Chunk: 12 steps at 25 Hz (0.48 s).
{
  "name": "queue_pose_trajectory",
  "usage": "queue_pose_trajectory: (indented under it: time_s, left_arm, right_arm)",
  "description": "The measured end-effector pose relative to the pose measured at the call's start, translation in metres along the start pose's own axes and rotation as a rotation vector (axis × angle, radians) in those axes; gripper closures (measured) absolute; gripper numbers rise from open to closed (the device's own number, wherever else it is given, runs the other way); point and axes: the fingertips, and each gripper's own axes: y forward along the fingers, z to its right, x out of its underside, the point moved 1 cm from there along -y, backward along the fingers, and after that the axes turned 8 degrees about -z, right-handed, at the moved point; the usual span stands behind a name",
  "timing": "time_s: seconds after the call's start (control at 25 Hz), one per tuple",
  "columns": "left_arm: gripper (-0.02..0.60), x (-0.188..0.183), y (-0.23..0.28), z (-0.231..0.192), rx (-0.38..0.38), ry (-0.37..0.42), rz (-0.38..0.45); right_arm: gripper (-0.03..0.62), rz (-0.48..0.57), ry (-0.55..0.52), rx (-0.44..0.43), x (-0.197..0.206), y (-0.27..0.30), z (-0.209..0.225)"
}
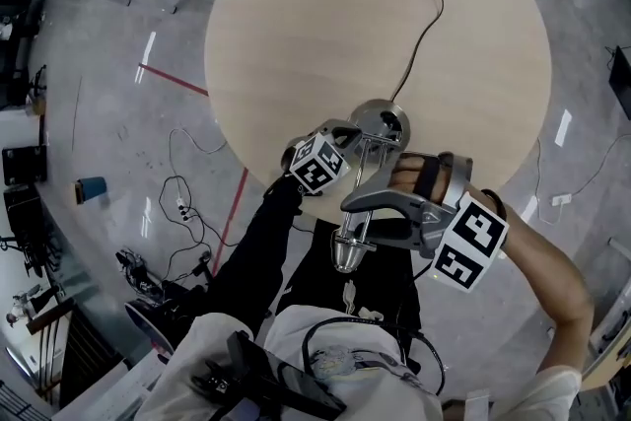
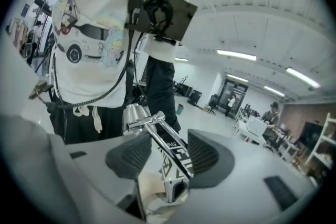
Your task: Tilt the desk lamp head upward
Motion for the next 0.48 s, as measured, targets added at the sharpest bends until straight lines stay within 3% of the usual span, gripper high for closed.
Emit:
queue_pose_trajectory:
  time_s: [0.48]
  left_arm:
    - [0.58,-0.001,0.002,-0.002,0.004,-0.007,0.002]
  right_arm:
    - [0.396,0.301,0.346,0.016,-0.008,-0.031,0.037]
